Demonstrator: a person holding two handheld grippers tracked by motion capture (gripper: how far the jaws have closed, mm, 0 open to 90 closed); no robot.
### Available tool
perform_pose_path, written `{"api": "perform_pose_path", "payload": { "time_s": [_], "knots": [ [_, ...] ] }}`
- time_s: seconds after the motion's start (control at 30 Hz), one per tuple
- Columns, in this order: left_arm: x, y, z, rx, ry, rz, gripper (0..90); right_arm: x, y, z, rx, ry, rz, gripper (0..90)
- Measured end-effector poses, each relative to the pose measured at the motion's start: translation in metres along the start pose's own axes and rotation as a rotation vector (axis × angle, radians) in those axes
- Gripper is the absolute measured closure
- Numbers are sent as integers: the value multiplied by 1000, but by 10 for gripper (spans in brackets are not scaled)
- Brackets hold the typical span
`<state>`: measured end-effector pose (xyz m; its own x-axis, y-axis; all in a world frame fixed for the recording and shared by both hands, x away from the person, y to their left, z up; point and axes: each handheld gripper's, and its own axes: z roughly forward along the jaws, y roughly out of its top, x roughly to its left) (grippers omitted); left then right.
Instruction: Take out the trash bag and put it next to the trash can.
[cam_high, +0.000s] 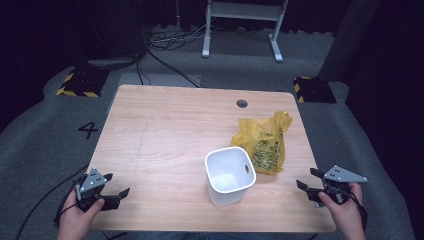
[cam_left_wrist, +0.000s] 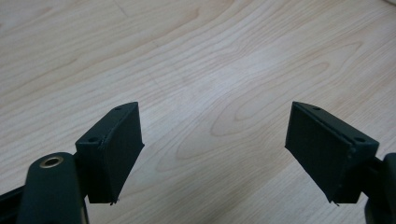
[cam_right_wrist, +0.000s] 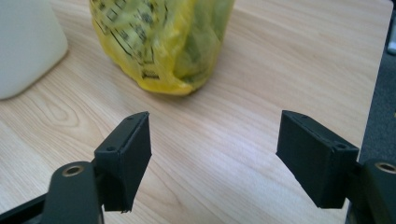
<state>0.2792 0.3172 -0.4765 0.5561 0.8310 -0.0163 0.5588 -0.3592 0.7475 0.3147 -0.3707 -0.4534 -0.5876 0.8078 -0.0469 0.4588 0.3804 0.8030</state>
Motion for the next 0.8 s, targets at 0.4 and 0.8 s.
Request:
{"api": "perform_pose_path", "payload": {
  "time_s": [0.4, 0.8],
  "knots": [
    [13, -7, 14, 65, 10, -1, 169, -8, -26, 9, 80, -23, 27, 245],
    [16, -13, 27, 66, 6, -3, 159, -9, -37, 29, 135, -25, 33, 228]
  ]
}}
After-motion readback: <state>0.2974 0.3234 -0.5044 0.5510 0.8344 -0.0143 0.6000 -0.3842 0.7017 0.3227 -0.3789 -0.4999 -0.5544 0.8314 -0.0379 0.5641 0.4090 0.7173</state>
